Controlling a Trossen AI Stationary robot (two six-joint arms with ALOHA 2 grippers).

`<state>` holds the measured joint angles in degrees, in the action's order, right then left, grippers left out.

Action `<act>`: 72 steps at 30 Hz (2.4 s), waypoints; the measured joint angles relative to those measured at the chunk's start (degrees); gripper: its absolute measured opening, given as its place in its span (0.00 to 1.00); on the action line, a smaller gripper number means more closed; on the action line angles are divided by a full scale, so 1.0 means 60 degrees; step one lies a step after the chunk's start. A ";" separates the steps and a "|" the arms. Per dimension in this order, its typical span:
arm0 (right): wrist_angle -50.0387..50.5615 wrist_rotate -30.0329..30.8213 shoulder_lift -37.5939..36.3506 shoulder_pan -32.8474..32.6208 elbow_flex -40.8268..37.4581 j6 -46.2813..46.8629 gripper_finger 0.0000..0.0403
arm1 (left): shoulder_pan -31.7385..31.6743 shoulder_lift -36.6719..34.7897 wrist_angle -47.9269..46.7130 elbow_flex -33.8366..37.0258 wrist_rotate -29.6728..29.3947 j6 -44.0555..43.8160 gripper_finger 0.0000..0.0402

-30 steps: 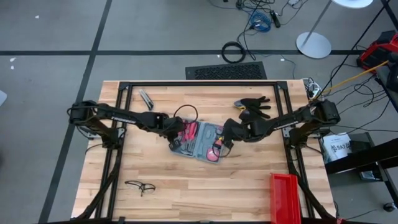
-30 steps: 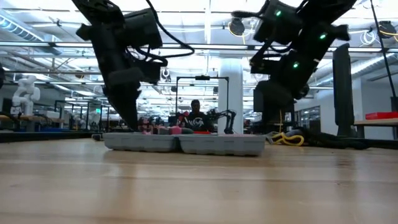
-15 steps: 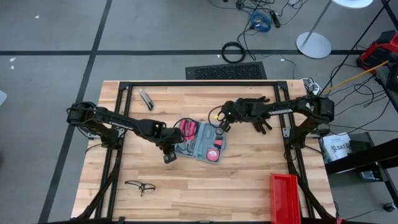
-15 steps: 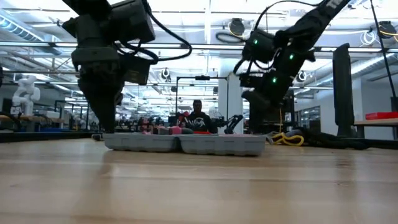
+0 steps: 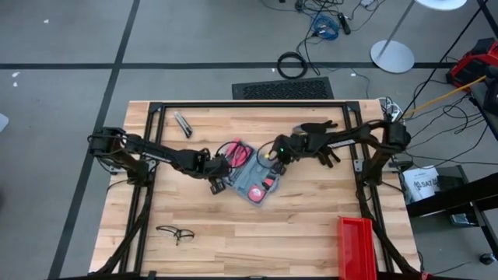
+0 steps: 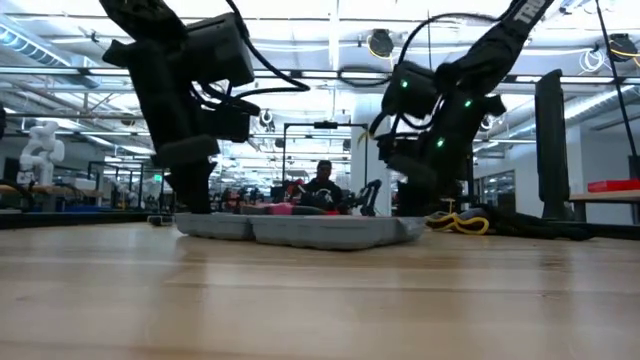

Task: Prefit tool cases
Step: Adjust the gray prefit tool case, then remove pink plier from the gray prefit tool case

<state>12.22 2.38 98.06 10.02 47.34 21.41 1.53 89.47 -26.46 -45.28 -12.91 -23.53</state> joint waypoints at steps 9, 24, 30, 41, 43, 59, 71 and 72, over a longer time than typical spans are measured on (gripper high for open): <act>-0.0015 -0.0739 -0.0829 -0.1583 -0.0042 0.0882 0.00 | -0.0199 -0.0709 -0.0762 -0.0011 -0.0150 0.0559 0.02; -0.3736 0.1307 -0.1060 -0.1699 -0.0005 -0.3513 0.16 | -0.0103 -0.5117 0.0011 -0.0026 -0.0231 0.1689 0.02; -0.4305 0.0292 0.0407 -0.1067 0.1066 -0.3903 0.30 | -0.0042 -0.6041 0.0414 -0.0026 -0.0340 0.2084 0.02; -0.2074 -0.0891 0.3004 -0.0913 0.3650 -0.4338 0.32 | -0.0045 -0.6167 0.0189 -0.0026 -0.0397 0.2248 0.02; -0.1929 -0.0871 0.3258 -0.0905 0.3926 -0.4258 0.31 | -0.0045 -0.6167 0.0166 -0.0026 -0.0397 0.2247 0.02; -0.0907 -0.0831 0.2715 -0.0940 0.4311 -0.3928 0.09 | -0.0042 -0.6167 -0.0068 -0.0026 -0.0397 0.2244 0.02; 0.2800 0.1355 0.0201 -0.0353 0.3376 -0.3057 0.09 | 0.0093 -0.6167 -0.0538 -0.0026 -0.0206 0.2226 0.02; 0.2667 0.1294 -0.0082 -0.0248 0.2880 -0.2847 0.09 | 0.0159 -0.6167 -0.0614 -0.0026 -0.0178 0.2223 0.02</act>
<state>28.22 10.14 97.57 8.53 64.62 4.33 2.48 52.47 -30.14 -45.43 -13.97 -10.19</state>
